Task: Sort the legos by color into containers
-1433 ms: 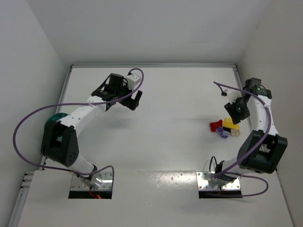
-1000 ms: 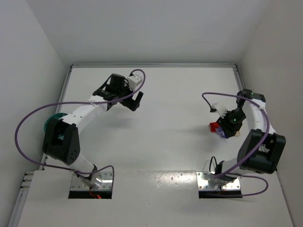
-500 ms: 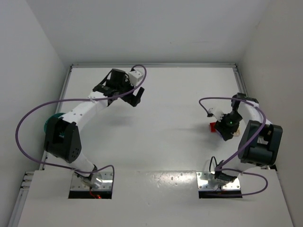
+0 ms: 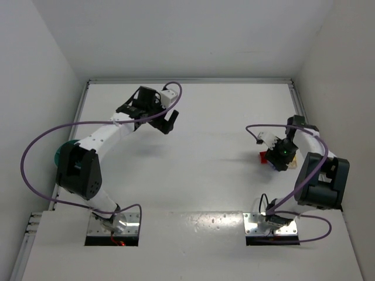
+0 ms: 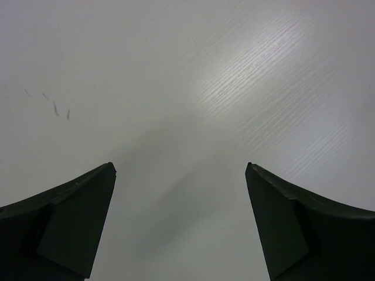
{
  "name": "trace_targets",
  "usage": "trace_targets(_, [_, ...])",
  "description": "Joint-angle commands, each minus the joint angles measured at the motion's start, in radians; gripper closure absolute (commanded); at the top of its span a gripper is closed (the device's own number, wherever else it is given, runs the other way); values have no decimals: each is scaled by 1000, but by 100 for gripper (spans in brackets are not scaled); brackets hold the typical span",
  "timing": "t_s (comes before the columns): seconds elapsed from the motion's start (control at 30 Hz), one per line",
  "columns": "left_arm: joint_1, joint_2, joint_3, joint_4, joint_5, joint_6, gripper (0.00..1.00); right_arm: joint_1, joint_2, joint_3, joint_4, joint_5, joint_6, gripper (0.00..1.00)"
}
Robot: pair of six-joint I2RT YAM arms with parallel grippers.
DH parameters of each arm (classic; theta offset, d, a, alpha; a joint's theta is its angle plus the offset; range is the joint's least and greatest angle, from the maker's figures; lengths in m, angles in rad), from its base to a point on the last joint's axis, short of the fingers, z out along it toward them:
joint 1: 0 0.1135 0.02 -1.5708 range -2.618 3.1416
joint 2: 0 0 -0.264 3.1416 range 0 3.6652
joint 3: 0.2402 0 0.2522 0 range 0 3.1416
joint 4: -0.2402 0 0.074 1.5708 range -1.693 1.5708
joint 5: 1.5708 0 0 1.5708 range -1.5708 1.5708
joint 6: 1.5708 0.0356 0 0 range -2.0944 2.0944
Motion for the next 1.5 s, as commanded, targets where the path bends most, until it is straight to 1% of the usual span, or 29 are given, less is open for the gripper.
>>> trace_targets(0.0, [-8, 6, 39, 2, 14, -4, 1, 7, -37, -15, 39, -8, -27, 36])
trace_targets(0.07, [-8, 6, 48, 2, 14, -4, 1, 7, -13, -5, 12, -8, -27, 36])
trace_targets(0.2, [-8, 6, 48, 2, 14, -4, 1, 7, 7, 6, 11, -8, -45, 37])
trace_targets(0.5, [-8, 6, 39, 2, -5, -4, 1, 7, 36, -60, 66, 11, -45, 37])
trace_targets(0.57, [-8, 6, 39, 2, -14, -4, 1, 7, 36, -71, 88, 11, -45, 41])
trace_targets(0.6, [-8, 6, 39, 2, -14, -4, 1, 7, 36, -71, 88, 11, -45, 41])
trace_targets(0.77, [-8, 6, 39, 2, -23, -4, 1, 7, 36, -89, 134, 11, -45, 56])
trace_targets(0.8, [-8, 6, 39, 2, -23, -4, 1, 7, 23, -98, 134, 11, -45, 62])
trace_targets(0.87, [-8, 6, 30, 2, -23, -4, 1, 7, 9, -98, 120, 11, -45, 67])
trace_targets(0.9, [-8, 6, 30, 2, -23, -4, 1, 7, -7, -89, 110, 2, -45, 75])
trace_targets(0.97, [-8, 6, 30, 2, -23, -4, 1, 7, -23, -65, 56, -24, -36, 85])
trace_targets(1.0, [-8, 6, 30, 2, -23, -4, 1, 7, -46, -55, 38, -49, -36, 90])
trace_targets(1.07, [-8, 6, 8, 14, -23, -4, 1, 7, -80, -43, -14, -76, -25, 90])
trace_targets(1.13, [-8, -12, -1, 25, -11, -4, 1, 7, -126, -22, -50, -118, 7, 92])
trace_targets(1.2, [-8, -26, -15, 34, 10, -13, 1, 7, -148, 24, -128, -174, 44, 92])
trace_targets(1.23, [-8, -37, -15, 46, 45, -13, 1, 7, -148, 49, -157, -205, 64, 92])
trace_targets(1.27, [1, -60, -24, 46, 75, -24, 1, 7, -157, 111, -188, -239, 87, 92])
trace_targets(1.3, [1, -69, -24, 55, 113, -24, 1, 7, -157, 147, -238, -324, 146, 92])
trace_targets(1.33, [1, -69, -24, 55, 191, -42, 1, 21, -139, 184, -257, -374, 185, 92])
trace_targets(1.37, [1, -80, -24, 55, 229, -59, 1, 21, -122, 258, -269, -421, 230, 92])
trace_targets(1.4, [1, -80, -9, 55, 271, -97, 1, 48, -98, 293, -269, -516, 276, 92])
trace_targets(1.43, [1, -66, 12, 55, 343, -120, 1, 59, -41, 349, -269, -603, 371, 92])
trace_targets(1.47, [10, -55, 13, 55, 368, -152, 1, 73, -13, 377, -251, -604, 413, 92])
